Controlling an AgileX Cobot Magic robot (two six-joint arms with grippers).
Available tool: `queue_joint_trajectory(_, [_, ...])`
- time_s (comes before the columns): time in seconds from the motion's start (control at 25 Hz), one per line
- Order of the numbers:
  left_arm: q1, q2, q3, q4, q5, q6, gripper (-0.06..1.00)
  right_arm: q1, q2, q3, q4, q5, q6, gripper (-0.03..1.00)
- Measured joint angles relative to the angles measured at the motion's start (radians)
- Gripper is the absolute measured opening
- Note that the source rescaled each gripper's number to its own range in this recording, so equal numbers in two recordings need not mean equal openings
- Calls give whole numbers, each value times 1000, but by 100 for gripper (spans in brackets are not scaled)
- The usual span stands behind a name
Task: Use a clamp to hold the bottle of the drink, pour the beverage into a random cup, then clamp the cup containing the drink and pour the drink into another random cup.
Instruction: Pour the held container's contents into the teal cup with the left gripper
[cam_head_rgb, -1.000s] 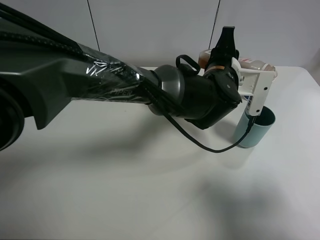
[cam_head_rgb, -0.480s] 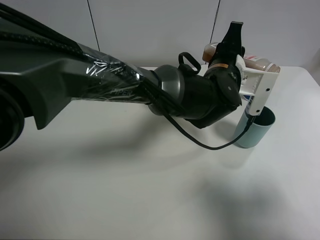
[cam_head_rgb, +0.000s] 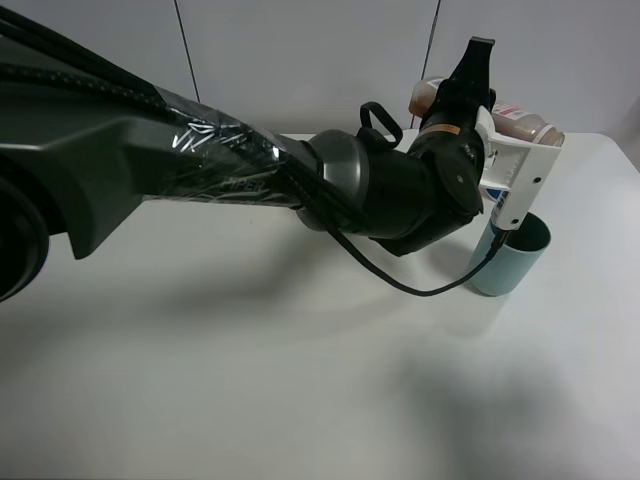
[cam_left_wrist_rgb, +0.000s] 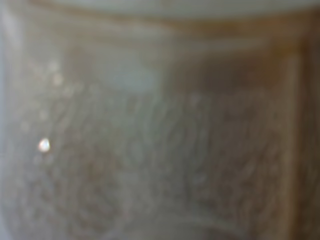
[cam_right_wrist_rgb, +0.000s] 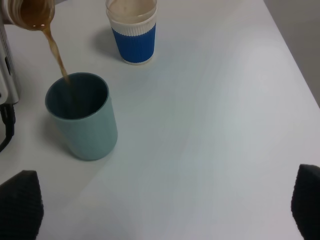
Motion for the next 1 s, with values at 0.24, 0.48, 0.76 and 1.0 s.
queue_joint_trajectory(0.24, [0, 0, 0, 12, -12, 0, 6, 0, 0, 0, -1, 0, 0, 100])
queue_joint_trajectory(0.48, [0, 0, 0, 21, -31, 31, 6, 0, 0, 0, -2, 0, 0, 100])
queue_joint_trajectory(0.76, [-1, 0, 0, 24, -32, 34, 6, 0, 0, 0, -2, 0, 0, 100])
queue_joint_trajectory(1.0, [-2, 0, 0, 33, -32, 37, 6, 0, 0, 0, -2, 0, 0, 100])
